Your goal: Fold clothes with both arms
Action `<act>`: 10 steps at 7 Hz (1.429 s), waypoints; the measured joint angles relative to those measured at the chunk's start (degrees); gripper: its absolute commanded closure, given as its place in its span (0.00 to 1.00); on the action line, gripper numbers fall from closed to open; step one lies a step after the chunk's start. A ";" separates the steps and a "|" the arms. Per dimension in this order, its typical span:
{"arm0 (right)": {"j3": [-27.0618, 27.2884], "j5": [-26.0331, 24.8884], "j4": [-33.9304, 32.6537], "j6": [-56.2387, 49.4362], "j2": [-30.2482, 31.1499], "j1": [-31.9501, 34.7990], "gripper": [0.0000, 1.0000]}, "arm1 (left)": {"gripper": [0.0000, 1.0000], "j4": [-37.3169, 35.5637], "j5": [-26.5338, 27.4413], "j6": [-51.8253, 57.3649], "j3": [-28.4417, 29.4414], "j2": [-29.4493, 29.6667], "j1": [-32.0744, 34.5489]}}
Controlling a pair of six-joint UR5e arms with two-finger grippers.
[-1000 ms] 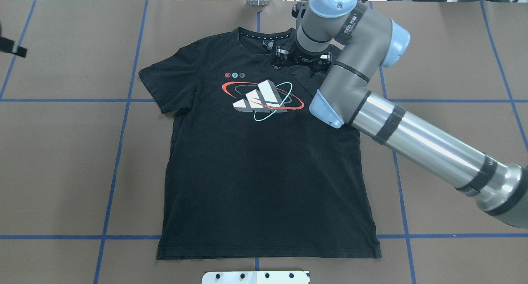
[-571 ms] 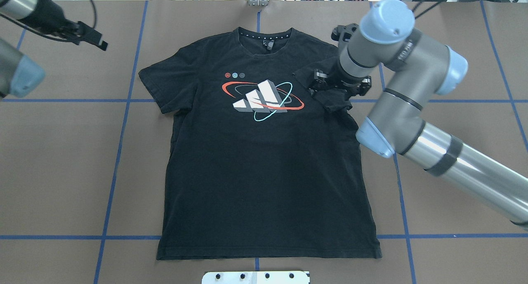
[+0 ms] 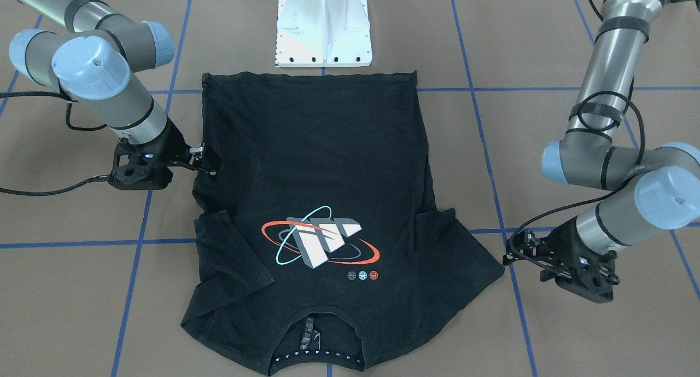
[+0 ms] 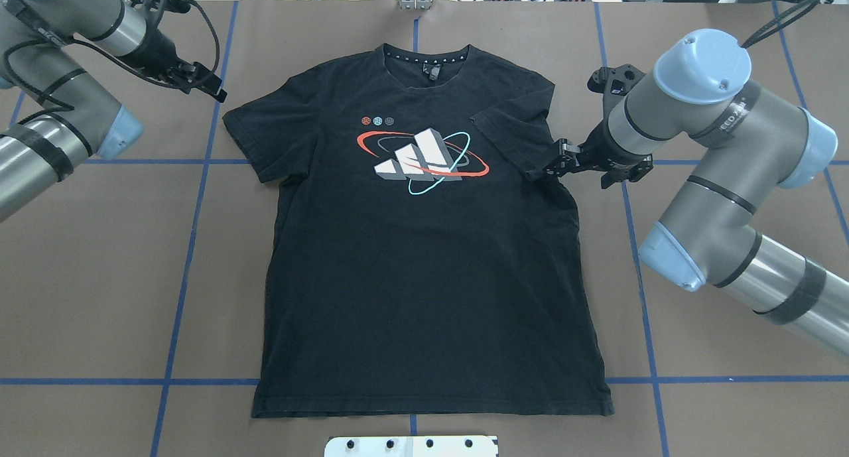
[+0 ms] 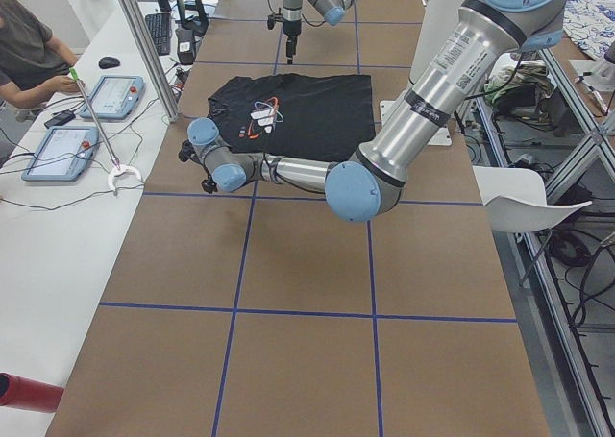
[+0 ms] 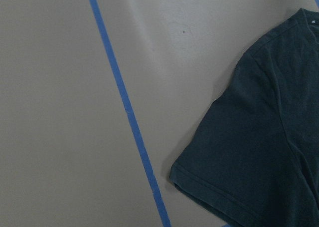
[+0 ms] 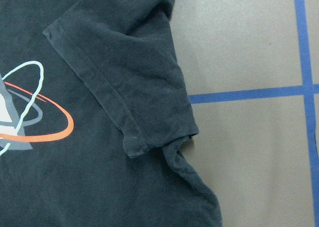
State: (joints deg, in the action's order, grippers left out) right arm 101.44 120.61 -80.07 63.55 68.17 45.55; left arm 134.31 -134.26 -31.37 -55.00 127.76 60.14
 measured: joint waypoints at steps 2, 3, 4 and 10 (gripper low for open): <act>1.31 0.00 0.06 -0.16 1.56 0.12 0.00 | 0.41 2.49 0.02 -1.86 3.17 1.19 -1.67; 1.48 -0.03 0.08 -0.25 1.77 0.14 0.00 | 0.41 3.73 0.09 -2.39 4.32 1.32 -2.27; 1.56 -0.06 0.09 -0.34 1.87 0.18 0.00 | 0.47 5.09 0.21 -2.59 5.51 1.39 -2.57; 1.74 -0.11 0.09 -0.45 1.96 0.24 0.00 | 1.00 6.39 0.21 -4.69 5.20 1.55 -2.58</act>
State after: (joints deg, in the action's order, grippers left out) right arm 103.18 120.50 -79.98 63.11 70.13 45.79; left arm 140.71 -134.05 -36.06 -49.80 129.31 57.56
